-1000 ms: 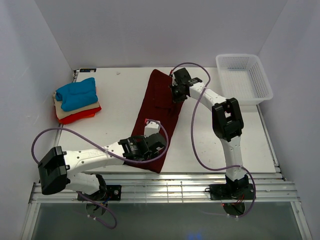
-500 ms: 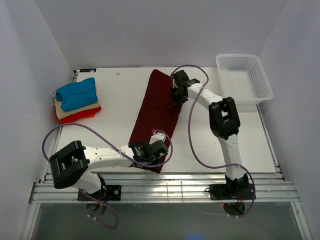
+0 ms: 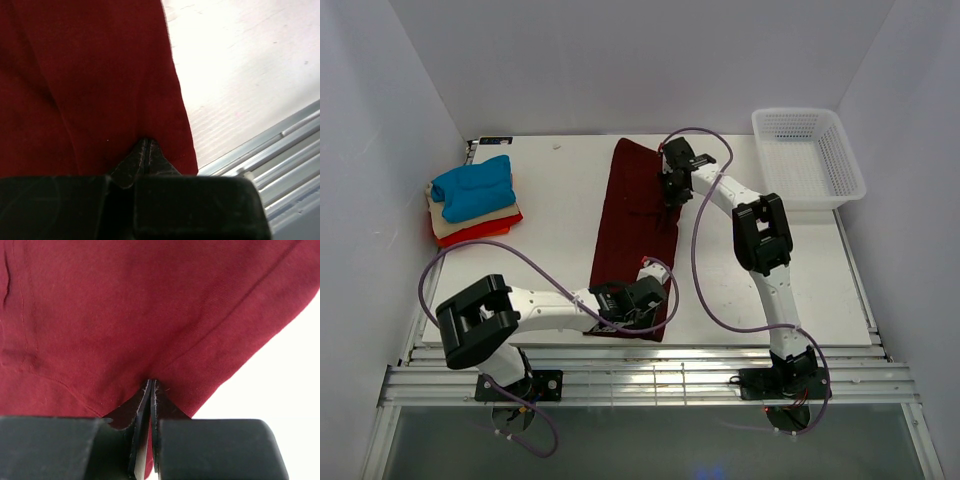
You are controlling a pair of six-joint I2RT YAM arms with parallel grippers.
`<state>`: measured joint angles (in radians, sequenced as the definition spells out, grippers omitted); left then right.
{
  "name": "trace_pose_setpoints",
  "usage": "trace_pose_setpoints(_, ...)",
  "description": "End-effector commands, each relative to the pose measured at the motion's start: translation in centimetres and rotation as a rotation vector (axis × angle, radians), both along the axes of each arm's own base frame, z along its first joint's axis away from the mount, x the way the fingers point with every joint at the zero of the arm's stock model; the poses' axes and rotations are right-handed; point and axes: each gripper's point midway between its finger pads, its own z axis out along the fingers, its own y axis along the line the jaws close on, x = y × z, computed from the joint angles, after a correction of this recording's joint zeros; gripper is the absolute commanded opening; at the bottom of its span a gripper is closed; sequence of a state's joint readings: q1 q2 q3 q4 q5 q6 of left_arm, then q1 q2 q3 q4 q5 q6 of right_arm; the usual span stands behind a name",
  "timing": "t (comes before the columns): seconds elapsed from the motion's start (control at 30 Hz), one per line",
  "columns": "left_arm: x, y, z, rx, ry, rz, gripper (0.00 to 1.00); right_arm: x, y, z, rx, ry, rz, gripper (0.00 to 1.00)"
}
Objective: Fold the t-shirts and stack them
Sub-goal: Rotate the tshirt 90 degrees
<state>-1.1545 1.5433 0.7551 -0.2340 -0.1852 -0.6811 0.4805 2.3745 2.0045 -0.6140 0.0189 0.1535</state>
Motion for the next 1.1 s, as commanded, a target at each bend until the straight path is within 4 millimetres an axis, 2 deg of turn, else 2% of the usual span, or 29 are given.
trace_pose_setpoints(0.0, -1.8, -0.6, -1.6, 0.005, 0.087, -0.079, 0.00, -0.1, -0.4, -2.7, -0.026, 0.065, -0.003, 0.08)
trace_pose_setpoints(0.23, -2.3, -3.3, -0.5, -0.070, 0.108, -0.149, 0.00, 0.0, 1.2, -3.5, 0.057, 0.106, 0.045, 0.09)
trace_pose_setpoints(0.4, -1.8, -3.7, -0.6, -0.059, 0.087, -0.156, 0.00, -0.3, 1.8, -4.2, 0.099, 0.136, 0.067, 0.10)
trace_pose_setpoints(0.47, -1.1, -4.0, 0.0, -0.055, 0.057, -0.147, 0.00, 0.2, 2.1, -3.7, 0.121, 0.118, 0.082, 0.11)
trace_pose_setpoints(0.53, 0.4, -3.7, 0.9, -0.029, -0.012, -0.105, 0.00, 0.9, 2.2, -1.9, 0.134, 0.068, 0.099, 0.15)
trace_pose_setpoints(0.57, 1.5, -4.2, 2.3, -0.032, -0.065, -0.095, 0.00, 1.7, 2.1, -0.8, 0.127, 0.021, 0.110, 0.16)
trace_pose_setpoints(0.6, 2.6, -4.3, 3.7, -0.035, -0.116, -0.072, 0.04, 2.4, 1.9, 2.0, 0.133, -0.039, 0.112, 0.21)
trace_pose_setpoints(0.63, 4.4, -3.5, 4.9, 0.005, -0.202, -0.015, 0.16, 3.1, 1.4, 3.8, 0.113, -0.089, 0.103, 0.22)
trace_pose_setpoints(0.67, 5.7, -4.4, 7.5, -0.021, -0.269, 0.007, 0.24, 3.4, 0.9, 5.4, 0.095, -0.129, 0.099, 0.24)
trace_pose_setpoints(0.7, 6.8, -4.4, 9.4, -0.020, -0.334, 0.013, 0.32, 3.6, 0.3, 9.8, 0.088, -0.223, 0.111, 0.27)
trace_pose_setpoints(0.73, 8.3, -3.9, 12.1, -0.023, -0.417, 0.071, 0.46, 3.8, -0.7, 11.9, 0.058, -0.277, 0.093, 0.29)
trace_pose_setpoints(0.77, 9.3, -4.5, 15.1, -0.066, -0.471, 0.100, 0.50, 3.3, -1.9, 12.4, 0.019, -0.292, 0.064, 0.32)
trace_pose_setpoints(0.8, 9.9, -4.3, 17.0, -0.073, -0.515, 0.107, 0.52, 2.4, -2.7, 16.5, 0.027, -0.360, 0.047, 0.39)
trace_pose_setpoints(0.83, 10.6, -3.6, 19.1, -0.080, -0.563, 0.154, 0.58, 1.8, -3.7, 17.6, 0.007, -0.379, 0.023, 0.41)
trace_pose_setpoints(0.87, 11.0, -3.0, 20.2, -0.082, -0.576, 0.183, 0.61, 0.1, -4.6, 16.4, -0.015, -0.339, 0.024, 0.41)
trace_pose_setpoints(0.9, 10.9, -2.3, 21.0, -0.073, -0.559, 0.218, 0.61, -1.6, -5.2, 19.0, 0.009, -0.369, 0.014, 0.43)
trace_pose_setpoints(0.97, 10.7, -0.7, 20.3, -0.030, -0.513, 0.265, 0.62, -4.7, -5.6, 18.4, 0.031, -0.319, 0.002, 0.44)
trace_pose_setpoints(1.0, 9.7, 0.9, 18.1, 0.050, -0.458, 0.265, 0.62, -7.7, -6.4, 17.0, 0.027, -0.269, 0.003, 0.45)
trace_pose_setpoints(1.07, 7.8, 2.2, 15.6, 0.050, -0.349, 0.294, 0.61, -11.2, -6.1, 15.1, 0.032, -0.207, 0.004, 0.47)
